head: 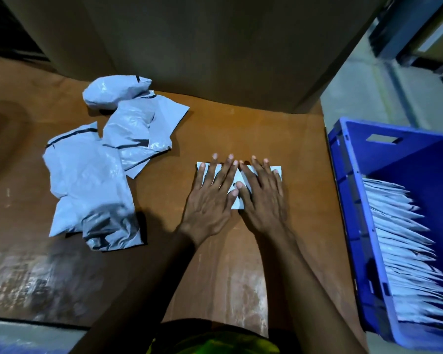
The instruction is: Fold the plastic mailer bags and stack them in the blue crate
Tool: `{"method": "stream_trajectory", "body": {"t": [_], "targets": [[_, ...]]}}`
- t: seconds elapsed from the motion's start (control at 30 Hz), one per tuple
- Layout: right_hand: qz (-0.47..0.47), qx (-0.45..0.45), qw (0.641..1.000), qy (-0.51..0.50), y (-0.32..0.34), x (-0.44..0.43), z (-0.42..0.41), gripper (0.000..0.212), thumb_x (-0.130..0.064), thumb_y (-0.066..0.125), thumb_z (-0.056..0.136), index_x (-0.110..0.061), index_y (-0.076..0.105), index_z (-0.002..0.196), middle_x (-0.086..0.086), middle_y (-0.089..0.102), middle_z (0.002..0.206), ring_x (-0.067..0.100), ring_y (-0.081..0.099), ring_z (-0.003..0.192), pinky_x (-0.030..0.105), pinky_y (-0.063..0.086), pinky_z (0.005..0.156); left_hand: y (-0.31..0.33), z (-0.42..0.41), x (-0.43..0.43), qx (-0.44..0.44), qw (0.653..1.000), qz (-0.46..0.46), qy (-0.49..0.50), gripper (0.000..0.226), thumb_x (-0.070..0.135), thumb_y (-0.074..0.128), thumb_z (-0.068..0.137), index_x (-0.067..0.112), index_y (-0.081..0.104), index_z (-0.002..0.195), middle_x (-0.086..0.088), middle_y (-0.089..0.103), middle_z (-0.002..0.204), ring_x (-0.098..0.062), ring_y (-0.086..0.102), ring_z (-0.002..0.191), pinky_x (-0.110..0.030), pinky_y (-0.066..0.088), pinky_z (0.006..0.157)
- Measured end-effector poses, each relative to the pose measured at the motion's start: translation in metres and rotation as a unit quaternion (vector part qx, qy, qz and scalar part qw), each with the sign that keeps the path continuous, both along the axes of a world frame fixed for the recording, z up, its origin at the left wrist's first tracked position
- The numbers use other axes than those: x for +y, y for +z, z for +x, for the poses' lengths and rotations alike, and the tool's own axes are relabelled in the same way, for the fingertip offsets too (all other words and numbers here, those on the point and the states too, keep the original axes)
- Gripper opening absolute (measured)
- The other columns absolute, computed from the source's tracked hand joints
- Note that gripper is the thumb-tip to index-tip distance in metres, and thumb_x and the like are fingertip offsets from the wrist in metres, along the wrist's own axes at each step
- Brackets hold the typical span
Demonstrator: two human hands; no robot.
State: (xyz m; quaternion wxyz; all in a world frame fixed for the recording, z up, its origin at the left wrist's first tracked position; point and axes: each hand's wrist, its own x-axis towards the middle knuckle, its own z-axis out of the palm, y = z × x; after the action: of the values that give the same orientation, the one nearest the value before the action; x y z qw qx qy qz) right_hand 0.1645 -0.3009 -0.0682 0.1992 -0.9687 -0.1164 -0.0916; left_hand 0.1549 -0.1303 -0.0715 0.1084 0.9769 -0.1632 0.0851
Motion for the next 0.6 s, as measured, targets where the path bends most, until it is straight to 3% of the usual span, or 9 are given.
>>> {"method": "stream_trajectory", "body": {"t": [0.17, 0.47, 0.53, 0.6], "targets": [[-0.085, -0.019, 0.996, -0.015, -0.004, 0.002, -0.001, 0.052, -0.043, 0.031, 0.112, -0.031, 0.032, 0.163, -0.002, 0.022, 0.173, 0.020, 0.004, 0.162, 0.046, 0.009, 0.129, -0.005, 0.002, -0.004, 0.007, 0.999, 0.030, 0.026, 0.062, 0.041, 0.010, 0.110, 0.017, 0.001, 0.166, -0.003, -0.005, 0.174, -0.032, -0.009, 0.160, -0.061, 0.008, 0.126], [-0.099, -0.001, 0.994, -0.038, -0.005, 0.007, 0.004, 0.055, -0.044, 0.024, 0.111, -0.032, 0.028, 0.164, -0.002, 0.014, 0.174, 0.020, -0.003, 0.162, 0.057, 0.015, 0.126, -0.008, 0.009, -0.006, 0.033, 0.999, 0.025, 0.029, 0.064, 0.047, 0.000, 0.109, 0.021, 0.008, 0.167, -0.001, 0.000, 0.175, -0.031, -0.002, 0.160, -0.067, 0.012, 0.122], [-0.089, -0.002, 0.996, -0.017, -0.002, 0.005, 0.004, 0.055, -0.044, 0.028, 0.111, -0.033, 0.025, 0.165, -0.001, 0.009, 0.175, 0.020, -0.004, 0.162, 0.058, 0.013, 0.126, -0.006, 0.007, -0.006, 0.037, 0.999, 0.007, 0.035, 0.062, 0.049, 0.007, 0.110, 0.025, 0.007, 0.167, -0.001, -0.002, 0.175, -0.028, 0.000, 0.161, -0.065, 0.013, 0.122], [-0.054, 0.000, 0.998, -0.028, 0.008, 0.002, 0.000, 0.056, -0.048, 0.034, 0.111, -0.038, 0.022, 0.165, -0.002, 0.001, 0.176, 0.019, -0.007, 0.161, 0.057, 0.003, 0.127, 0.000, 0.004, -0.006, 0.045, 0.998, -0.020, 0.041, 0.061, 0.051, 0.020, 0.110, 0.031, 0.005, 0.167, -0.003, -0.007, 0.174, -0.027, 0.007, 0.160, -0.061, 0.015, 0.123]]}}
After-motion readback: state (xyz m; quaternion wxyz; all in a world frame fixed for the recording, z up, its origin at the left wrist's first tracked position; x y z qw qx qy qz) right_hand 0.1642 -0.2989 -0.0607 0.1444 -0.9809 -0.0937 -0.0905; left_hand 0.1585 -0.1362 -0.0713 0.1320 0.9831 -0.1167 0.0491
